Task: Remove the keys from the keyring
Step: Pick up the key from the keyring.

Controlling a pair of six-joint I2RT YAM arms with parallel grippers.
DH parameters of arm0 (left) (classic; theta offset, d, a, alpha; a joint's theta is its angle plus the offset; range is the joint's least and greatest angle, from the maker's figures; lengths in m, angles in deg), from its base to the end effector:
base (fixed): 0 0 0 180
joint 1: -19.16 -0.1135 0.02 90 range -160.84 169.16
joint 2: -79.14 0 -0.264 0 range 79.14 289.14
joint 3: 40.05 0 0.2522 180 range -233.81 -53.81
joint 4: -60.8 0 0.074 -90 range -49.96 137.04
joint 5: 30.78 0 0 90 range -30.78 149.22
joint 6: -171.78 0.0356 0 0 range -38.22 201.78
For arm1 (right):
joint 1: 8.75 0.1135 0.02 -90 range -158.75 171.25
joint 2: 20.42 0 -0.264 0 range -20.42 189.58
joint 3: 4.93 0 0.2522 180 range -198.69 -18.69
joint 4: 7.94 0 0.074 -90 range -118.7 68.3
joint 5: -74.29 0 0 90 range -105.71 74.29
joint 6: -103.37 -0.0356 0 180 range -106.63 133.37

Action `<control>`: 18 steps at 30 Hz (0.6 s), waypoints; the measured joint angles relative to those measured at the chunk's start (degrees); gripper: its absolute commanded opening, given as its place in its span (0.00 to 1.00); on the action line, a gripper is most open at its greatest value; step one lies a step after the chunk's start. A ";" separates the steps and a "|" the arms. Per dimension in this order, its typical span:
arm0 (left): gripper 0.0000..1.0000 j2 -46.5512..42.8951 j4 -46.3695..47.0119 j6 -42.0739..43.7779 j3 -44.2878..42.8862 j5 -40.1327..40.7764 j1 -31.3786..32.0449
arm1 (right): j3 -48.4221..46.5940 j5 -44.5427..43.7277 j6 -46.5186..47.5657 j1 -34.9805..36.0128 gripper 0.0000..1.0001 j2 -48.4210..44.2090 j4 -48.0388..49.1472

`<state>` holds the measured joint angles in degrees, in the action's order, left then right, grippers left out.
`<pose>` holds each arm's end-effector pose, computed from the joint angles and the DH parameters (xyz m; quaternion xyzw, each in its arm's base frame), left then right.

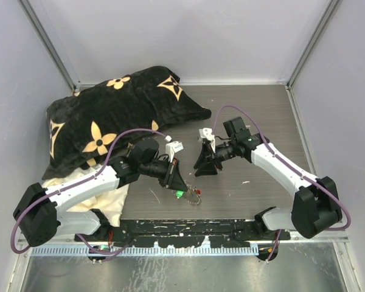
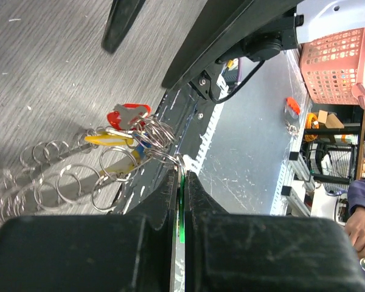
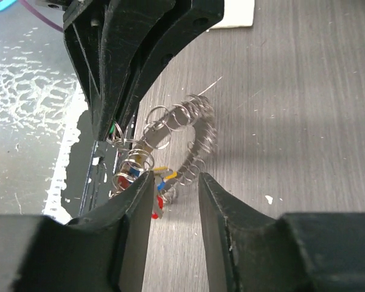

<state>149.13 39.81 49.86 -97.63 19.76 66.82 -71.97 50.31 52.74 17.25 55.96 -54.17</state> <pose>0.1589 -0.2079 0.2515 0.2720 0.7991 -0.5140 0.1527 0.2165 0.1418 0.2562 -0.5683 0.5871 0.4880 0.3071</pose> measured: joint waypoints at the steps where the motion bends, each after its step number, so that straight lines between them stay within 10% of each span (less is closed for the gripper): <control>1: 0.00 0.00 -0.57 0.02 -0.15 -0.02 0.00 | -0.07 0.26 0.20 -0.44 0.48 -0.39 -0.20; 18: 0.00 0.02 -3.76 1.64 -1.88 -2.25 -0.52 | 2.03 5.35 5.44 4.22 0.66 -0.85 -1.31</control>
<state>149.16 36.05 51.50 -99.51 17.51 66.30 -69.93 55.67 58.18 21.47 55.11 -55.48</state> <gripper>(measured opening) 0.030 0.650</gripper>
